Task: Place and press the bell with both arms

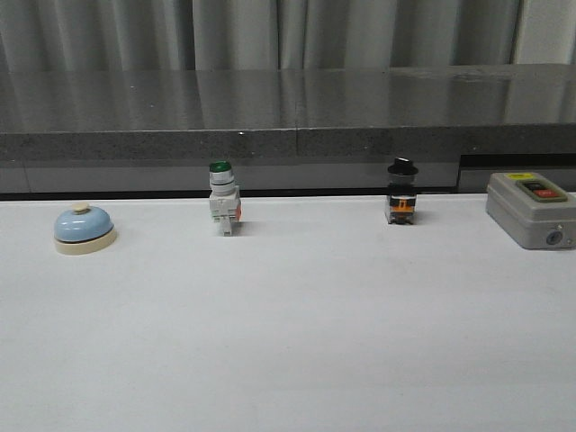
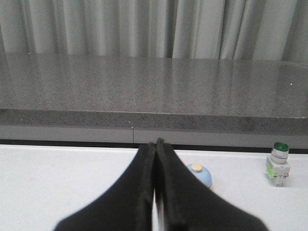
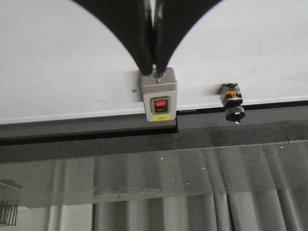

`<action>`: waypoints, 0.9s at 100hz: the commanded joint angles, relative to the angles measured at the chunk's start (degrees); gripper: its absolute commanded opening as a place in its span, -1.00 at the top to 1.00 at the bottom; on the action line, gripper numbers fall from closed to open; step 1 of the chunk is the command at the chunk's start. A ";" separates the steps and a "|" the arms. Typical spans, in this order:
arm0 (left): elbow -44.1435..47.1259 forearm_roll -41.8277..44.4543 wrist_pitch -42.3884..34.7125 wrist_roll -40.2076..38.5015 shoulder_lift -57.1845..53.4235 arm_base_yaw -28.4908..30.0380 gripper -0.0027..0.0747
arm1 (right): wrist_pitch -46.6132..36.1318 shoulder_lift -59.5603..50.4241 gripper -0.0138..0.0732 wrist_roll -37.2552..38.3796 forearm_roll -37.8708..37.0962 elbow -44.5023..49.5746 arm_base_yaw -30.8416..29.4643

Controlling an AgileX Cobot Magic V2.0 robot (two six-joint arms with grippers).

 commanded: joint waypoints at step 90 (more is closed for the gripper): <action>-33.85 -4.80 12.00 9.25 54.16 0.23 0.37 | -4.25 -0.99 0.82 -0.15 -0.43 -0.78 -0.24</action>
